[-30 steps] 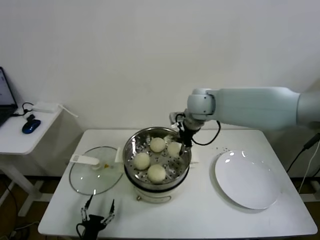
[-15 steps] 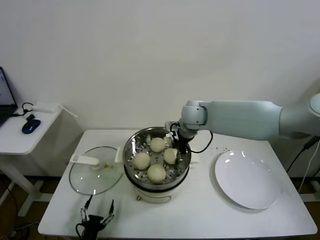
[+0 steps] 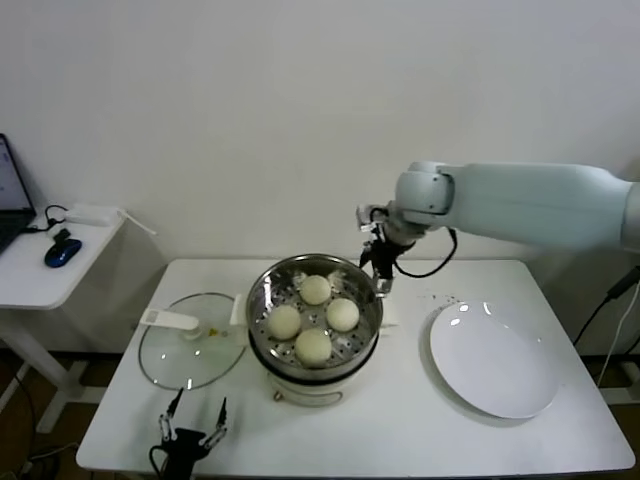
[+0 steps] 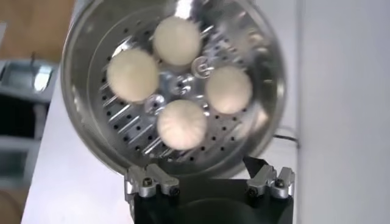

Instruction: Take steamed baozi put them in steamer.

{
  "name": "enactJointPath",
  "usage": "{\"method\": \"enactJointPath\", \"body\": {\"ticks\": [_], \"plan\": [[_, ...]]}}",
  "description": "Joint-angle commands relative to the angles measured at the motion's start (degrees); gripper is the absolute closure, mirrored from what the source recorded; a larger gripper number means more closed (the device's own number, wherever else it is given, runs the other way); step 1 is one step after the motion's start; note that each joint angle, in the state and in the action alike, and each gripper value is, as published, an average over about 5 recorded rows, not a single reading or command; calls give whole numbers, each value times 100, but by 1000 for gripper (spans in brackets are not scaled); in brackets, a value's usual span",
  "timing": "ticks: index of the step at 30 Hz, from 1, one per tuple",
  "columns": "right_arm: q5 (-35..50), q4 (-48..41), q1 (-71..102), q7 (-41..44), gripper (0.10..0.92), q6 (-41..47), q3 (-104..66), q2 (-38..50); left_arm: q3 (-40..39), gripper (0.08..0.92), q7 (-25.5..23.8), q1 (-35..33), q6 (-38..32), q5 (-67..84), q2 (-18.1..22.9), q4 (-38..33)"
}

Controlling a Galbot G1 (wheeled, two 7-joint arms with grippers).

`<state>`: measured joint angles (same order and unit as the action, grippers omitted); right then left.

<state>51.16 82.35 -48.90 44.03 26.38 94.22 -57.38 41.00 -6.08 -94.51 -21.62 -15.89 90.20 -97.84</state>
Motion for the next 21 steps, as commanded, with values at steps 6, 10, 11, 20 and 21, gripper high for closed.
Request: {"method": "enactJointPath", "body": {"ticks": [6,10,11,20,21], "plan": [[680,1468,3634,-3518,203,-772,-4299,3400,-82,177,3,-26,9,-133,50,-39],[292,1851,5015,-3689,203,-1161,-5307,4068,-104,177,8,-28,-1,-207,86,-12],[172,1922,5229,-3716,203,-1301,-5420,4203,-106,177,9,-26,-4,-225,96,-5],[9,2466,8150,-4714,203,-3085,-7239,4838,-109,177,39,-23,-70,-260,167,60],[-84,2517,9273,-4736,203,-3061,-8363,4646,-107,177,41,-27,-73,-260,167,59]]}}
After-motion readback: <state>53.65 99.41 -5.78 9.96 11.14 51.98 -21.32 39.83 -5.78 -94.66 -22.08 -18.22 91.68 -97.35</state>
